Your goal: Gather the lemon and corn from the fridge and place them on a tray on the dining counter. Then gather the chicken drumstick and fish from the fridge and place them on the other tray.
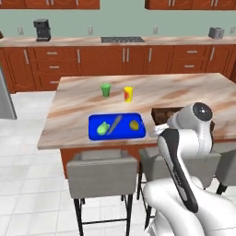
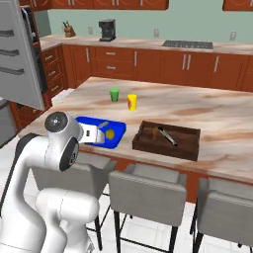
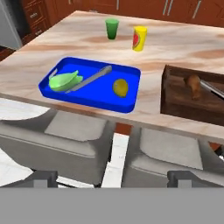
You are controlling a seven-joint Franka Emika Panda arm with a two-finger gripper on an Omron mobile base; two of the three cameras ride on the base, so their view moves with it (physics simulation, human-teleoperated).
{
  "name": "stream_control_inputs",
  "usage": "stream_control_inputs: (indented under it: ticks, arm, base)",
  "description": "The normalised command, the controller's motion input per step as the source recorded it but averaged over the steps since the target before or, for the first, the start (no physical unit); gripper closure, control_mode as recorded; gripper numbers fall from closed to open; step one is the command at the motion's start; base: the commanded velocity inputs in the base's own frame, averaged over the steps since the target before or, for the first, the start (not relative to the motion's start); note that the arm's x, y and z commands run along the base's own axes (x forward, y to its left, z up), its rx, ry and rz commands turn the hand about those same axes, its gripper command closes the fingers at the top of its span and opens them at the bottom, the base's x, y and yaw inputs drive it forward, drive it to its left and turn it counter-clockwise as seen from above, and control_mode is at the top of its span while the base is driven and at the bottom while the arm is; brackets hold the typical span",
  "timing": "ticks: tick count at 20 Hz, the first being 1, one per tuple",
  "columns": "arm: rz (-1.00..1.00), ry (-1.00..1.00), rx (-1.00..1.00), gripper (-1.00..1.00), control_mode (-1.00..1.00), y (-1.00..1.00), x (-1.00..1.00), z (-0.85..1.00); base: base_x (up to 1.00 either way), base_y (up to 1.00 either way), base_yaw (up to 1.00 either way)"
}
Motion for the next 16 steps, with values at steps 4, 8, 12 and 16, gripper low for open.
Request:
stream_control_inputs:
  ticks: [4,8,12,16]
  arm:
    - [0.0,0.0,0.0,-1.0,1.0,0.0,0.0,0.0]
    - [0.0,0.0,0.0,-1.0,1.0,0.0,0.0,0.0]
    - [0.0,0.0,0.0,-1.0,1.0,0.0,0.0,0.0]
    - [0.0,0.0,0.0,-1.0,1.0,0.0,0.0,0.0]
  base:
    - [0.02,1.0,0.0]
    - [0.04,1.0,0.0]
    - [0.08,1.0,0.0]
    - [0.17,1.0,0.0]
